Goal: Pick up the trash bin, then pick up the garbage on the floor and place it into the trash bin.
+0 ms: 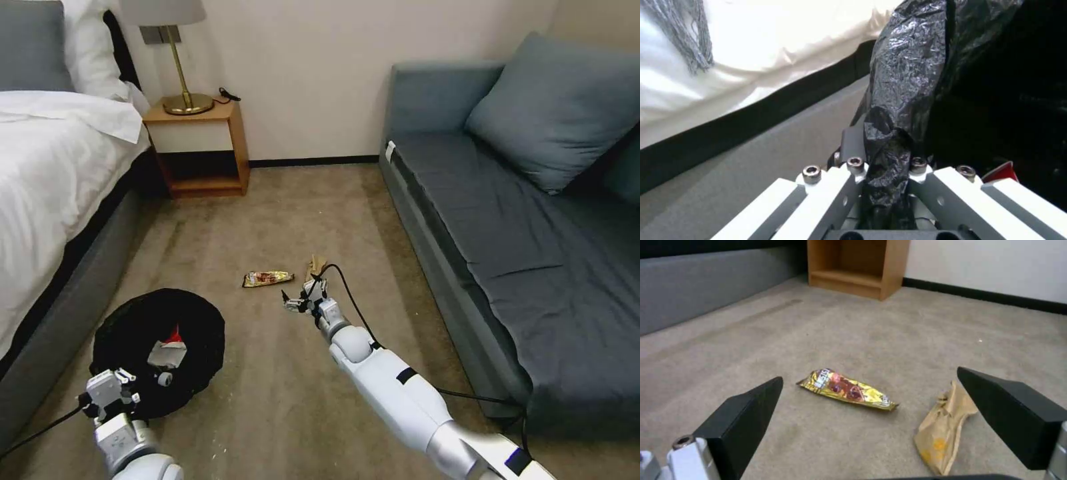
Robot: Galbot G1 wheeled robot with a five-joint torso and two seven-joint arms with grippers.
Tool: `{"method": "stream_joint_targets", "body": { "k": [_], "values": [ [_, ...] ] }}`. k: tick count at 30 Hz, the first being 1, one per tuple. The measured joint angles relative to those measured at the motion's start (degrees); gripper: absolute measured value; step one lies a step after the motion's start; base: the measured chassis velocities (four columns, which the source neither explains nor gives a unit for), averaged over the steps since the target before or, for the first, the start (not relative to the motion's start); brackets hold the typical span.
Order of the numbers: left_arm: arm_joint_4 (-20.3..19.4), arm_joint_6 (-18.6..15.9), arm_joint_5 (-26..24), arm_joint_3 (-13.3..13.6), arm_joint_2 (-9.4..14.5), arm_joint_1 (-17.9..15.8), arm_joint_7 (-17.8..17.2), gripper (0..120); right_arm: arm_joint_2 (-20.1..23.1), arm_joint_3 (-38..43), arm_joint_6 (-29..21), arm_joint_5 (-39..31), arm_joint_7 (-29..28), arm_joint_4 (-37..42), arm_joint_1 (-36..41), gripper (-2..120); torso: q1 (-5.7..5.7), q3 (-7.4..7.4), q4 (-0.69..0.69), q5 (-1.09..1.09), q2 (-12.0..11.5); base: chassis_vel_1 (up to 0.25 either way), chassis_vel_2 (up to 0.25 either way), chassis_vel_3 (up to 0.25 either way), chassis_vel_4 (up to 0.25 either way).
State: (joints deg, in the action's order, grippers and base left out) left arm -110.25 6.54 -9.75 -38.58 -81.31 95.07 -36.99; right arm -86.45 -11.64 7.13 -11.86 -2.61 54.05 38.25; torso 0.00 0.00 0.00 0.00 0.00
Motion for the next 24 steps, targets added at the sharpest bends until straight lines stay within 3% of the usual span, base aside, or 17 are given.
{"method": "stream_joint_targets", "body": {
  "k": [24],
  "values": [
    [1.51, 0.31, 0.46, 0.41, -0.31, -0.68, -0.05, 3, -0.88, 0.62, 1.51, -0.04, 0.54, -1.86, -0.17, 100, 0.0, 0.0, 0.01, 0.0, 0.0, -0.021, 0.022, 0.021, -0.022]
  ]
}}
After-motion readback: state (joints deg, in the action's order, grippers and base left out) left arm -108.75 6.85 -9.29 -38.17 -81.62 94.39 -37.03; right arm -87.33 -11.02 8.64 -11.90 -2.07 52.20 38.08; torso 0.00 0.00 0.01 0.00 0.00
